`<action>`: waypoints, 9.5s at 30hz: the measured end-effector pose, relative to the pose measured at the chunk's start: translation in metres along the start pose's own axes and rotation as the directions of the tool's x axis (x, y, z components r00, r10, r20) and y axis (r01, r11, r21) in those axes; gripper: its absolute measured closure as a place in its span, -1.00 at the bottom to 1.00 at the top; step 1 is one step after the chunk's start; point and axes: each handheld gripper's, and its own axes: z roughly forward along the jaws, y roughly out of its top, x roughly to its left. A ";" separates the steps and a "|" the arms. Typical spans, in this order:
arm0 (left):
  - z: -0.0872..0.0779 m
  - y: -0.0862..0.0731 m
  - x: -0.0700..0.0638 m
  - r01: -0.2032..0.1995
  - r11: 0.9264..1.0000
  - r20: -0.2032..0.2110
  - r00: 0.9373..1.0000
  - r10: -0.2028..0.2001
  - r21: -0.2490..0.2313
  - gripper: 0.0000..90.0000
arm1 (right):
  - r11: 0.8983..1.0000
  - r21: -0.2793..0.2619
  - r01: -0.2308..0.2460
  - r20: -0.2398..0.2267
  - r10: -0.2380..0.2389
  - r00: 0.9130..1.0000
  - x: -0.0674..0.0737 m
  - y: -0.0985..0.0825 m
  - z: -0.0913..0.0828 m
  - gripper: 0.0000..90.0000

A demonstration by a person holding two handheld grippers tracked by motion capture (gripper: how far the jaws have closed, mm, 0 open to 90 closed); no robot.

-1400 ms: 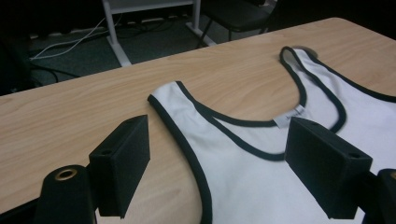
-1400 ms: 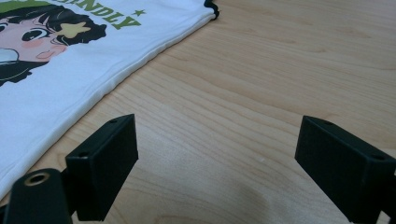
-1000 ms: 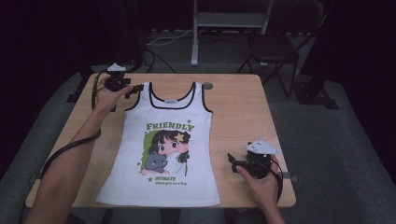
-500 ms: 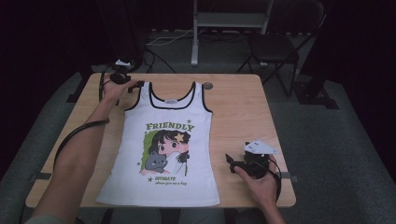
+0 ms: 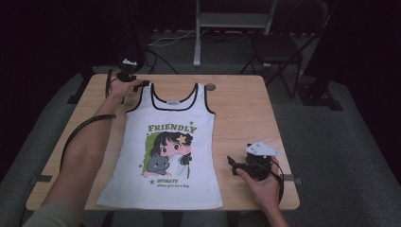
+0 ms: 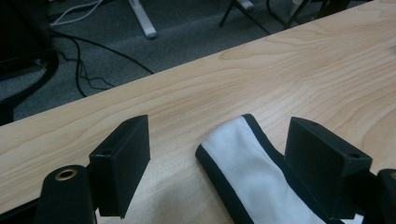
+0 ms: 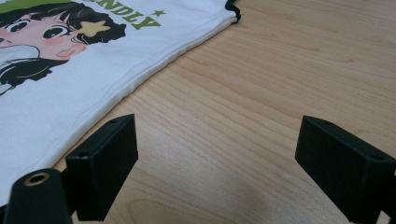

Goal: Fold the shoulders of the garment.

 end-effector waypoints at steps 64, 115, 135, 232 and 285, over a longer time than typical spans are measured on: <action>-0.040 -0.007 -0.033 0.039 0.999 0.163 0.986 -0.036 -0.011 0.91 | 1.000 0.005 0.018 -0.018 -0.018 1.000 0.003 -0.001 -0.002 -0.72; -0.118 -0.027 -0.079 -0.020 0.985 0.152 0.987 0.046 -0.171 0.91 | 0.999 -0.002 0.032 -0.012 -0.032 0.999 0.006 0.000 -0.004 -0.72; -0.137 -0.056 -0.097 -0.028 0.969 0.100 0.994 0.054 -0.245 0.90 | 0.999 -0.001 0.033 -0.015 -0.033 0.999 0.006 0.000 -0.004 -0.72; -0.142 -0.134 -0.159 -0.466 0.884 0.140 0.879 0.456 0.044 0.24 | 1.000 0.004 0.014 -0.010 -0.014 1.000 0.005 -0.001 -0.005 -0.72; -0.220 -0.156 -0.125 -0.117 0.979 0.294 0.942 0.162 -0.166 -0.52 | 0.997 -0.018 0.069 -0.064 -0.070 0.996 -0.052 0.118 0.044 -0.73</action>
